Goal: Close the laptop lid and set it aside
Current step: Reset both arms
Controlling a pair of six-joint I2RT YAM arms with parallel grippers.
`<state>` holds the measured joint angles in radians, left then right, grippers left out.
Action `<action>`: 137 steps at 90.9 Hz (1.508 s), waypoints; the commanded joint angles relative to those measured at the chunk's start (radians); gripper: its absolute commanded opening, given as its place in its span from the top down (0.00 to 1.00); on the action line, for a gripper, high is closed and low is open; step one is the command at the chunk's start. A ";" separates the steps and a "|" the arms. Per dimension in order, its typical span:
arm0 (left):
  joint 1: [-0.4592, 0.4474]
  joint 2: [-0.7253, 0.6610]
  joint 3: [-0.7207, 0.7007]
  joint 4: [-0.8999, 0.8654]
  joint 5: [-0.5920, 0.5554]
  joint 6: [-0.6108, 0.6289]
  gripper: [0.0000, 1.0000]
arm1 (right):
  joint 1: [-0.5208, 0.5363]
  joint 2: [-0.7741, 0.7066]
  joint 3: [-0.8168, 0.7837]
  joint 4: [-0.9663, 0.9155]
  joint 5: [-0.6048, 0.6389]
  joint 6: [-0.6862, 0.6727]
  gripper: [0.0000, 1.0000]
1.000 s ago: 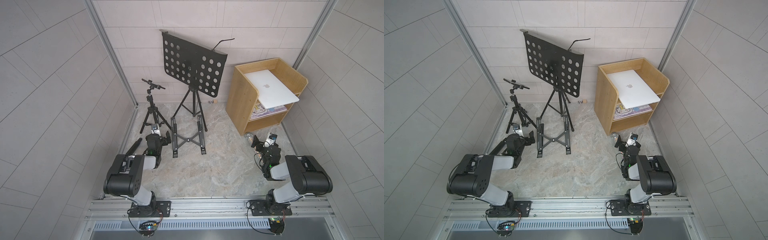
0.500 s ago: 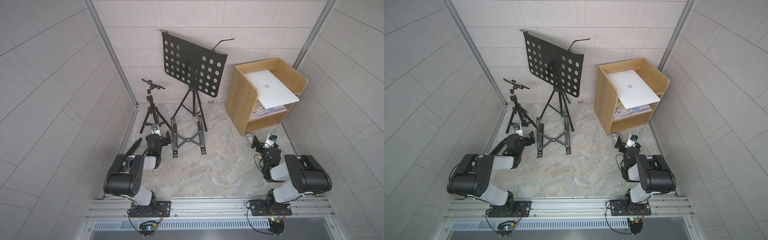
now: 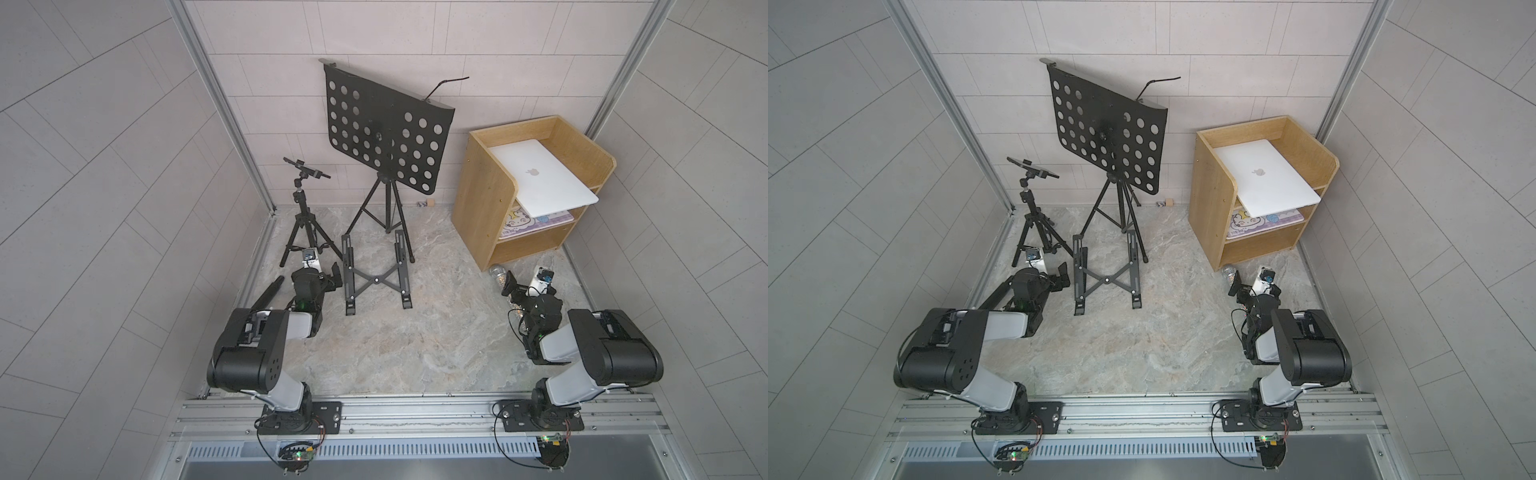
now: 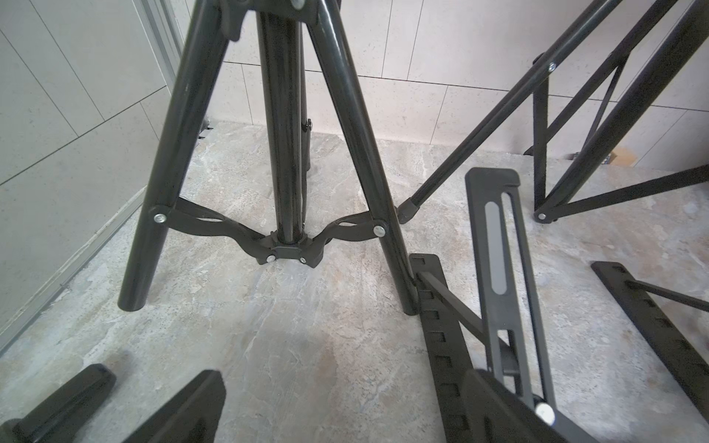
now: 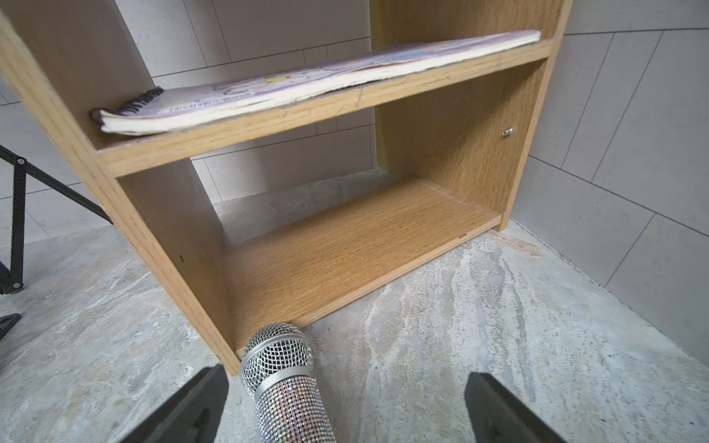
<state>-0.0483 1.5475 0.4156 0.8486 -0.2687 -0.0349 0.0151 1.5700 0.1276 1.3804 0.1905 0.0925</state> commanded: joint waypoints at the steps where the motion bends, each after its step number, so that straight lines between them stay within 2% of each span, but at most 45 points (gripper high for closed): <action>1: -0.001 0.014 -0.012 0.021 0.011 0.000 0.00 | 0.008 0.012 -0.006 0.030 -0.003 -0.008 0.00; 137: -0.001 0.015 -0.014 0.027 0.011 0.002 0.00 | 0.043 0.019 0.000 0.029 0.024 -0.044 0.00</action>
<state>-0.0483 1.5482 0.4152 0.8520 -0.2687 -0.0345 0.0498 1.5719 0.1276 1.3827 0.2024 0.0624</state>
